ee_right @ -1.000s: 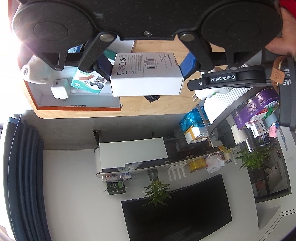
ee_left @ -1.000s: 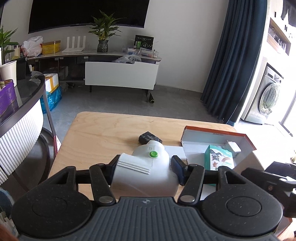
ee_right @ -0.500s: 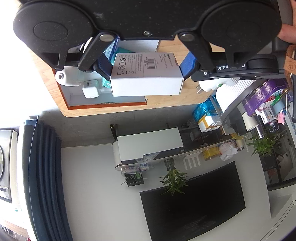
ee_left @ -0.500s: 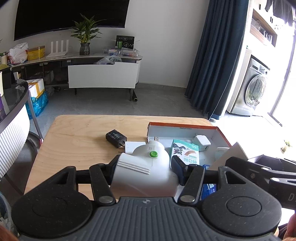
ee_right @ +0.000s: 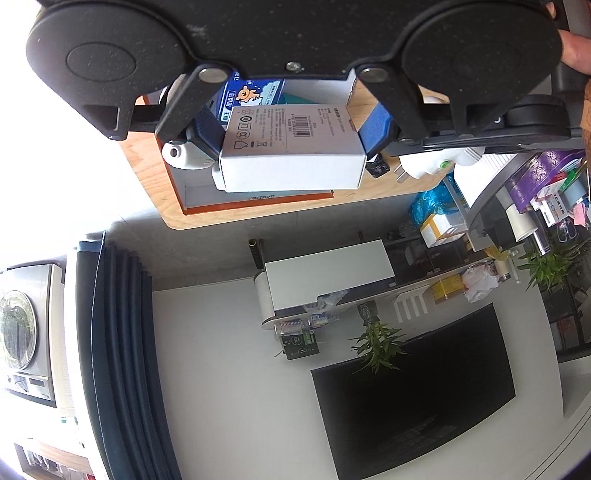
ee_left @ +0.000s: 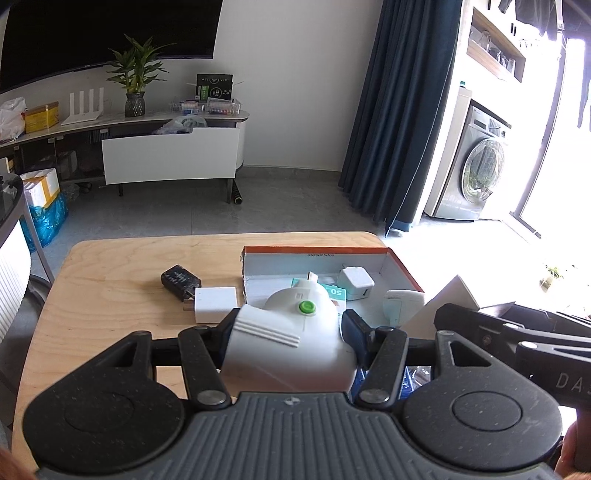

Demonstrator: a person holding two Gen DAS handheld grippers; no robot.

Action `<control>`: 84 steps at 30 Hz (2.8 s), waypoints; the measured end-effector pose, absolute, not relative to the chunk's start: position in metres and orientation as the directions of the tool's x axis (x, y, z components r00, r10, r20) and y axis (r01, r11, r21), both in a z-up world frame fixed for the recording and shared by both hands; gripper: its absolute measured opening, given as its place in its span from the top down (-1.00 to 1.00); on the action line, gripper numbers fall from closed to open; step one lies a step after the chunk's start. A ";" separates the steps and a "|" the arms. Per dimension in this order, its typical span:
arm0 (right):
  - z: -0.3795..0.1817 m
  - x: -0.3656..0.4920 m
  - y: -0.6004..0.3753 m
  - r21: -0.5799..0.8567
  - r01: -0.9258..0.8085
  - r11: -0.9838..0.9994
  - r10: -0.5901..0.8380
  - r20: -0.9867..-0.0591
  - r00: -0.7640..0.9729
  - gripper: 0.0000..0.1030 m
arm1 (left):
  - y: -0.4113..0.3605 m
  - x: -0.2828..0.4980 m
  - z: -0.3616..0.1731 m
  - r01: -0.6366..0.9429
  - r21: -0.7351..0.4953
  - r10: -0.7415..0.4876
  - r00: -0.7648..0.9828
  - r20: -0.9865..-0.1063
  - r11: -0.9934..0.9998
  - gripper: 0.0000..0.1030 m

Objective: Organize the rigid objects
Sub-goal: 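Carry white plug device and white box toward the tray with both tools, then move white plug device and white box over the tray with both tools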

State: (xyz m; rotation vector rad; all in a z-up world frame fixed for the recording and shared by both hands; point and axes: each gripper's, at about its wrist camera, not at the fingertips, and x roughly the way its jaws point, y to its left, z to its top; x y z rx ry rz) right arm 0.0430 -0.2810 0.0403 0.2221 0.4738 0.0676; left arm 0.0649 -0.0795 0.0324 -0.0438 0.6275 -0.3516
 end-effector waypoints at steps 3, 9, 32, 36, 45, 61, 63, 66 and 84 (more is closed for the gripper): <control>0.041 0.041 -0.287 0.228 0.005 0.974 0.099 -0.442 0.892 -0.79 | -0.085 0.066 0.032 0.319 -0.143 -0.342 0.749 -0.568 0.937 -0.14; 0.040 0.037 -0.300 0.230 0.042 0.972 0.065 -0.441 0.895 -0.79 | -0.090 0.066 0.031 0.330 -0.150 -0.354 0.740 -0.572 0.932 -0.14; 0.042 0.049 -0.314 0.218 0.071 0.973 0.034 -0.442 0.897 -0.80 | -0.119 0.082 0.026 0.375 -0.160 -0.393 0.704 -0.592 0.913 -0.14; 0.039 0.051 -0.312 0.215 0.068 0.974 0.036 -0.445 0.895 -0.80 | -0.121 0.084 0.025 0.380 -0.158 -0.395 0.700 -0.595 0.911 -0.14; 0.040 0.056 -0.313 0.213 0.063 0.975 0.041 -0.452 0.891 -0.80 | -0.127 0.089 0.023 0.387 -0.156 -0.398 0.691 -0.603 0.909 -0.14; 0.036 0.070 -0.312 0.203 0.066 0.977 0.039 -0.472 0.881 -0.80 | -0.135 0.099 0.020 0.393 -0.156 -0.400 0.681 -0.613 0.906 -0.14; 0.036 0.073 -0.312 0.203 0.068 0.977 0.037 -0.475 0.879 -0.80 | -0.136 0.100 0.020 0.393 -0.156 -0.401 0.679 -0.615 0.906 -0.14; 0.035 0.077 -0.313 0.204 0.071 0.976 0.036 -0.478 0.878 -0.80 | -0.138 0.102 0.019 0.394 -0.157 -0.401 0.678 -0.616 0.906 -0.14; 0.028 0.098 -0.312 0.199 0.084 0.976 0.029 -0.507 0.861 -0.79 | -0.142 0.114 0.012 0.392 -0.169 -0.405 0.663 -0.630 0.904 -0.14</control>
